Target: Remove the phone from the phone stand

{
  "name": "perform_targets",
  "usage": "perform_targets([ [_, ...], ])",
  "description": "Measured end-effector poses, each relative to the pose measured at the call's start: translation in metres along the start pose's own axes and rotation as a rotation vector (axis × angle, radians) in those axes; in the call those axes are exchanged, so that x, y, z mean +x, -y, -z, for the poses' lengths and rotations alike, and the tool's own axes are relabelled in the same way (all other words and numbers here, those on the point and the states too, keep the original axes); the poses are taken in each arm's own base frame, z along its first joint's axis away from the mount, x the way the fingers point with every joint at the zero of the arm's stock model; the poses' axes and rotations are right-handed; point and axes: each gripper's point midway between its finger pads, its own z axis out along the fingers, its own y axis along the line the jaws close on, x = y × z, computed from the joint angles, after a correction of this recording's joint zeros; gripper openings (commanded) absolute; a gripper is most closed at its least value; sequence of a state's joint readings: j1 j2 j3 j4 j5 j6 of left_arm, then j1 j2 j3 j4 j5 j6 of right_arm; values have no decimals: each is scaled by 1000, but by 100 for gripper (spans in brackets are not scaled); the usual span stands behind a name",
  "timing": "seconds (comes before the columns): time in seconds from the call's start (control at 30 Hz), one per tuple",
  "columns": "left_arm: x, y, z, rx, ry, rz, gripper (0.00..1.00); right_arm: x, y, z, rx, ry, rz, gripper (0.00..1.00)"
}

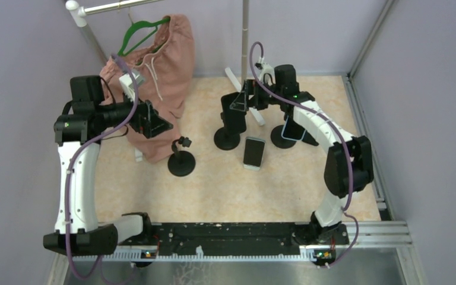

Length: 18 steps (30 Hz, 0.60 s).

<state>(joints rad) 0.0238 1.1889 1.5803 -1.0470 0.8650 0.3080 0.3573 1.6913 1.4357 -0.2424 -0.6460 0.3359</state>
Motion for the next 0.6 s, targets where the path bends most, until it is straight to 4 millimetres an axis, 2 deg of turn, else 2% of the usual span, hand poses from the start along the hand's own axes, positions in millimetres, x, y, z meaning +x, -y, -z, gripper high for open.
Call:
perform_targets([
  [0.13, 3, 0, -1, 4, -5, 2, 99, 4, -2, -12, -72, -15, -29, 90],
  [0.37, 3, 0, -1, 7, -4, 0, 99, -6, -26, -20, -176, 29, -18, 75],
  [0.5, 3, -1, -2, 6, -3, -4, 99, -1, -40, -27, -202, 25, -3, 62],
  [0.6, 5, -2, -3, 6, -6, -3, 99, 6, -43, -28, -206, 23, -14, 46],
])
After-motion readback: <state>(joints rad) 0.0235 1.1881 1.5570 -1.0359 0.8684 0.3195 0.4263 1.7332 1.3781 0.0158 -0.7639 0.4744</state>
